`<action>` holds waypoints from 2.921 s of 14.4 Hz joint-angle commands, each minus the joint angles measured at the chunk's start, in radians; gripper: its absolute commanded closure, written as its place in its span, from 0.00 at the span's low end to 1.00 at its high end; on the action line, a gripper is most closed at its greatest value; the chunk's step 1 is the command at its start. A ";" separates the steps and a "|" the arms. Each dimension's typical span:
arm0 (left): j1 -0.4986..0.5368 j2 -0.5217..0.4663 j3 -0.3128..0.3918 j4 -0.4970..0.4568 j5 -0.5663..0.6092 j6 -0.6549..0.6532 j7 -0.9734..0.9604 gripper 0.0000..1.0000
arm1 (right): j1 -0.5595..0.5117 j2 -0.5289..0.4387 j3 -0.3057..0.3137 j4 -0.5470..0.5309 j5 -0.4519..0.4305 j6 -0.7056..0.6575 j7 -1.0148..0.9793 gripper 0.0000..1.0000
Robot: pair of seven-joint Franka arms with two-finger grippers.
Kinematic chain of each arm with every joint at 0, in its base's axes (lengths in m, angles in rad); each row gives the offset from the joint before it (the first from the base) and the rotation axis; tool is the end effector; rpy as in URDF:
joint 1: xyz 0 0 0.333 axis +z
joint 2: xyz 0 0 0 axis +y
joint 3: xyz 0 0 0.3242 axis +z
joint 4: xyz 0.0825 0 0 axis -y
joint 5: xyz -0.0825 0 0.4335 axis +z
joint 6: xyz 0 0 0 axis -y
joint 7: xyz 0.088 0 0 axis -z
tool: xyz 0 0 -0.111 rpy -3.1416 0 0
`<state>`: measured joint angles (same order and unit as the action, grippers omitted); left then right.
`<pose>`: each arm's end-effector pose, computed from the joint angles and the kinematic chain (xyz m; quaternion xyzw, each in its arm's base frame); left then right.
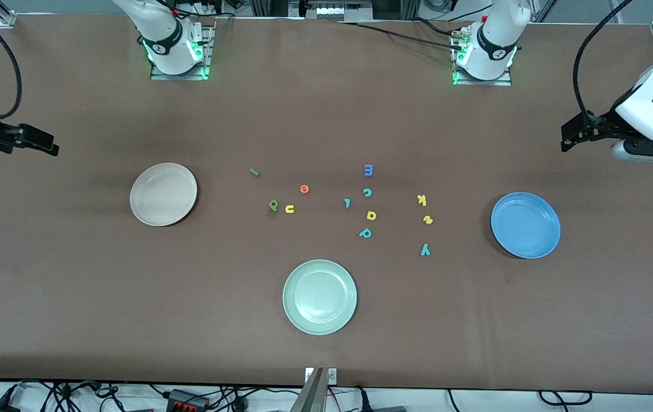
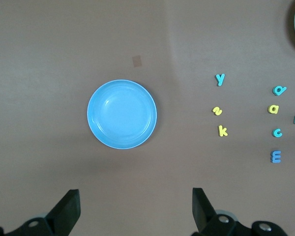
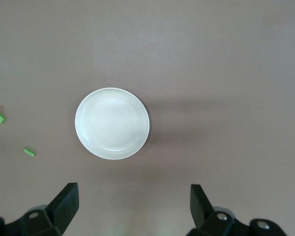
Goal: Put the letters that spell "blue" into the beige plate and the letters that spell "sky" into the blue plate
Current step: 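Move both grippers out from rest toward the scattered letters, then grasp the teal y with the left gripper while the right gripper grasps the green stick, then carry the y to the blue plate while the right gripper carries the stick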
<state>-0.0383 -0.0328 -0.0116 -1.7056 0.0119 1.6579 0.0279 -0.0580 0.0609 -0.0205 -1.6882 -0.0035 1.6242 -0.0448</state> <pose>0.5971 -0.0287 0.5854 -0.9992 0.0394 0.0074 0.0062 0.6149 -0.0485 0.5348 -0.9979 0.0166 0.0624 0.0015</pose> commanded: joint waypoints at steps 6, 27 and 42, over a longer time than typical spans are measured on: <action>-0.018 0.039 -0.013 0.017 -0.023 -0.035 0.023 0.00 | 0.180 0.117 0.008 -0.016 0.010 0.006 0.051 0.00; -0.244 0.612 -0.044 -0.026 -0.009 0.667 -0.256 0.00 | 0.658 0.332 0.010 -0.459 0.048 0.722 -0.035 0.03; -0.269 0.765 -0.034 -0.012 -0.004 0.921 -0.238 0.48 | 0.672 0.402 0.010 -0.452 0.046 0.784 -0.063 0.61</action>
<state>-0.2930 0.7118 -0.0598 -1.7416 0.0070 2.5686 -0.2228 0.6047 0.4527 -0.0027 -2.1485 0.0362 2.3984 -0.0893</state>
